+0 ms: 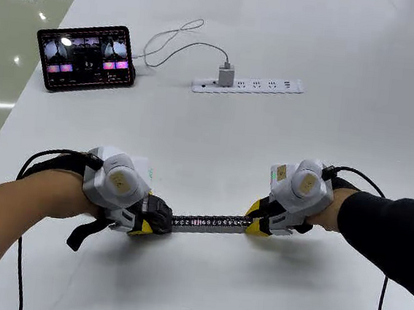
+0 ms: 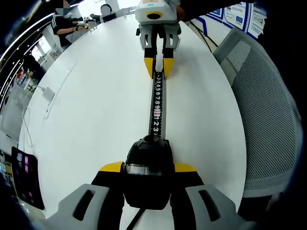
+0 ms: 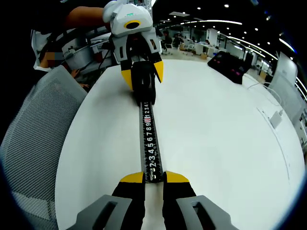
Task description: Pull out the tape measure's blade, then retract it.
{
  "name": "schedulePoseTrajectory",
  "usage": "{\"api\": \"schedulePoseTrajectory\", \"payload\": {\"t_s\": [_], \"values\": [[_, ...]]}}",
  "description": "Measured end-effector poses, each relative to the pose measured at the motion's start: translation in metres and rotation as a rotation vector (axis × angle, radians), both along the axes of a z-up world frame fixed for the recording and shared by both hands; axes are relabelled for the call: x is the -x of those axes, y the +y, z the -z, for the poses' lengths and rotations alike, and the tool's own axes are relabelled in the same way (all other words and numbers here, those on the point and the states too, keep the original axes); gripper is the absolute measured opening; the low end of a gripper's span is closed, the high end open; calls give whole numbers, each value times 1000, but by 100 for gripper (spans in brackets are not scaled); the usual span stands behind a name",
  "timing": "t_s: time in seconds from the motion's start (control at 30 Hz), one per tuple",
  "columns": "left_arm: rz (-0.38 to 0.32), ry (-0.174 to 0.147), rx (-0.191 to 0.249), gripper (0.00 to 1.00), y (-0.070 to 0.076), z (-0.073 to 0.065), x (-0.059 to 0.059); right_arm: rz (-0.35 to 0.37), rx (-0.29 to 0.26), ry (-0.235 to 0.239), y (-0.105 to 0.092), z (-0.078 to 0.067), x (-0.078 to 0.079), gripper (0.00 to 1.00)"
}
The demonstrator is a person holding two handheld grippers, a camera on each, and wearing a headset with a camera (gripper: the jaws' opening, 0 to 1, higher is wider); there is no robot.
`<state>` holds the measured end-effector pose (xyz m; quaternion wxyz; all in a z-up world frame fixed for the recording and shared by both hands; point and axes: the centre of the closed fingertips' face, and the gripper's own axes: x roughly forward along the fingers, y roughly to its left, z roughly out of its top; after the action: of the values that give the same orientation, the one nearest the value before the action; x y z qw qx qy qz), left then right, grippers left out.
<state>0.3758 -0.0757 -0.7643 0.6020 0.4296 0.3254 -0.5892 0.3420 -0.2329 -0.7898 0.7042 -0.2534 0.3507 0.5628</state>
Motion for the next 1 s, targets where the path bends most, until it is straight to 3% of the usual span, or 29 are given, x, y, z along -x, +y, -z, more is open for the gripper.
{"api": "schedulePoseTrajectory", "payload": {"t_s": [1.0], "values": [[-9, 1, 2, 31, -1, 0, 0, 27, 12, -1, -26, 1, 0, 9]]}}
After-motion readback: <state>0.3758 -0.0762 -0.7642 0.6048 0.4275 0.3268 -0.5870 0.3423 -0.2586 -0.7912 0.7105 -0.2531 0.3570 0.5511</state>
